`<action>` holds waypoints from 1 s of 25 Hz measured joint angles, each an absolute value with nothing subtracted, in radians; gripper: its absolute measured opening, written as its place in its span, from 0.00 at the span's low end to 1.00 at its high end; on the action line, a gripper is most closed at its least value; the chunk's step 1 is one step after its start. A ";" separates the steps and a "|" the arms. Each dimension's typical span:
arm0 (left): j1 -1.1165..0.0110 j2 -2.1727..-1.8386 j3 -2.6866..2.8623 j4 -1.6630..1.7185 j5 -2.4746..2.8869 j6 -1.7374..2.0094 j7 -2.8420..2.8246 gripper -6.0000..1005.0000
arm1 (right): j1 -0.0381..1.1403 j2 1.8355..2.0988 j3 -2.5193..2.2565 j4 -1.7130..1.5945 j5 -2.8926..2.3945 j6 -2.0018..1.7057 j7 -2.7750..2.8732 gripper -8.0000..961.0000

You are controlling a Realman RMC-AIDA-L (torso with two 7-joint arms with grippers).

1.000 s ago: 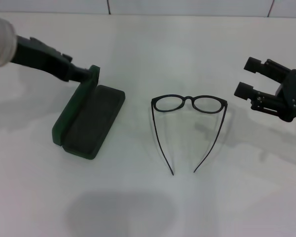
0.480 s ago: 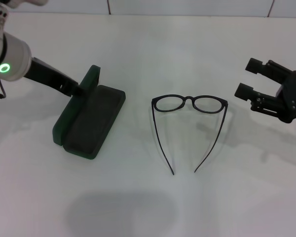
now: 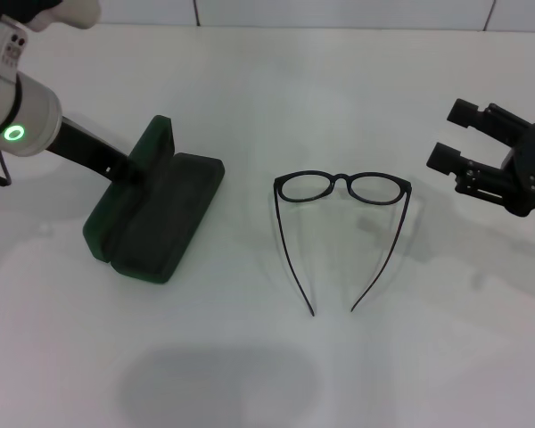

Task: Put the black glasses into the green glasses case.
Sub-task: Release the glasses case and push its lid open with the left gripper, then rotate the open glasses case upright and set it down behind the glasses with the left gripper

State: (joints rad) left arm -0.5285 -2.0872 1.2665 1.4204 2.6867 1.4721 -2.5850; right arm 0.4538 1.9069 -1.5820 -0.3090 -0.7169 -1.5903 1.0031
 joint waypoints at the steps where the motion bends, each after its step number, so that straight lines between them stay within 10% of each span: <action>1: -0.529 -2.087 1.268 1.421 2.687 1.473 -2.582 0.43 | 0.452 1.907 -1.580 -0.309 -0.717 -1.590 1.003 0.88; 5: -0.532 -2.086 1.284 1.415 2.687 1.479 -2.572 0.28 | 0.445 1.908 -1.577 -0.308 -0.716 -1.590 1.002 0.88; 25: -0.547 -2.087 1.292 1.555 2.669 1.483 -2.500 0.20 | 0.431 1.908 -1.579 -0.309 -0.745 -1.626 0.984 0.88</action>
